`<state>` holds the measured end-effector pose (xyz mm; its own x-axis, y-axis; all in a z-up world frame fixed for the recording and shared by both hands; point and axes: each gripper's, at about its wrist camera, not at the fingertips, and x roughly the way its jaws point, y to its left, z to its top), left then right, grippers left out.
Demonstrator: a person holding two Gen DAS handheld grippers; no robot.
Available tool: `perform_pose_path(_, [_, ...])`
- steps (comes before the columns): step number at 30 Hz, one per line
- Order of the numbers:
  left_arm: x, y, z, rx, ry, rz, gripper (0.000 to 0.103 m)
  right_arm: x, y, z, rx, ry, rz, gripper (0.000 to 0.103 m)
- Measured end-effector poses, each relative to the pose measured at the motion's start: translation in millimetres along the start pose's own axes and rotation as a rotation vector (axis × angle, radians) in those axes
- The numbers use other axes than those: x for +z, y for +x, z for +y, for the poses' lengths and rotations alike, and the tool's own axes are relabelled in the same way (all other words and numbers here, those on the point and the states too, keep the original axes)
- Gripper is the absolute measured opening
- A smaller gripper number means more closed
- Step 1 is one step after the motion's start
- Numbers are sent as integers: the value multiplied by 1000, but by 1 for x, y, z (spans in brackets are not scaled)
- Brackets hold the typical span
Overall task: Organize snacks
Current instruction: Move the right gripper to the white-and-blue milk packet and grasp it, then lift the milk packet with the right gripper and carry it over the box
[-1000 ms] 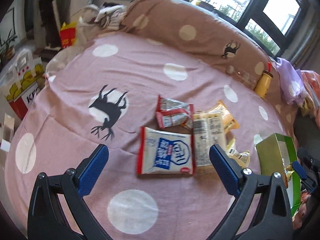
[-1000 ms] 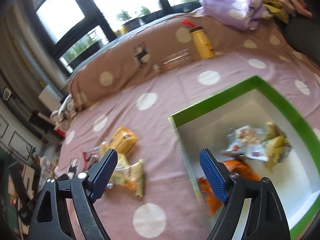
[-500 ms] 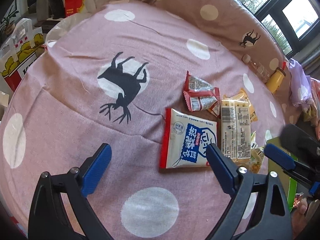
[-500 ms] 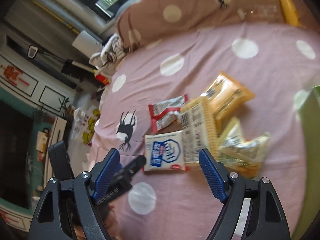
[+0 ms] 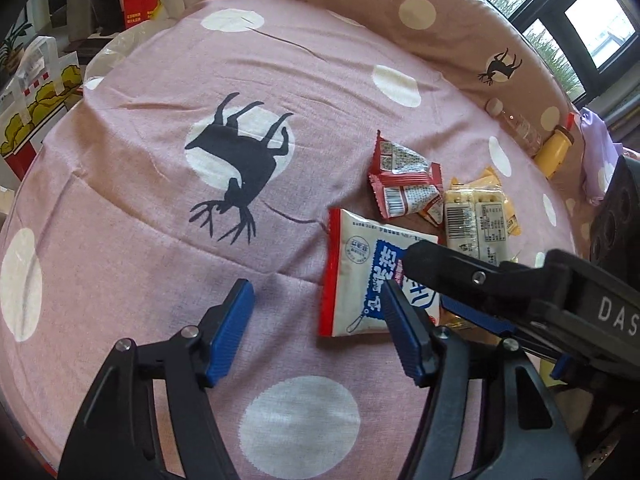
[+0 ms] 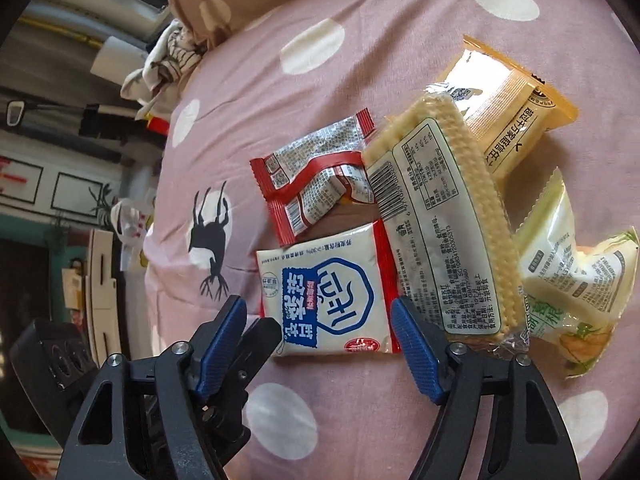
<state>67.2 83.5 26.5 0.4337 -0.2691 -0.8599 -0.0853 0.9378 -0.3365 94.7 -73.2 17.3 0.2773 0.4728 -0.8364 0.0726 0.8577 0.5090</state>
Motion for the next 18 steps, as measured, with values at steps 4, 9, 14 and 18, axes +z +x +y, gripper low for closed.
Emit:
perform_pose_path(4, [0,3,-5,-1,14,4,65,3,2,6,-83,-55,-18,77])
perform_pose_path(9, [-1,9,-16,-6,58,10,52,8,16,14,-121,-124,8,81])
perform_pose_path(14, [-2,15,-28,-26,111,12,42,5,22,18,-56,-169,8,85])
perform_pose_path(18, [-4,17,-36,-71,118,36,32,2,16,11,-18,-163,-7,71])
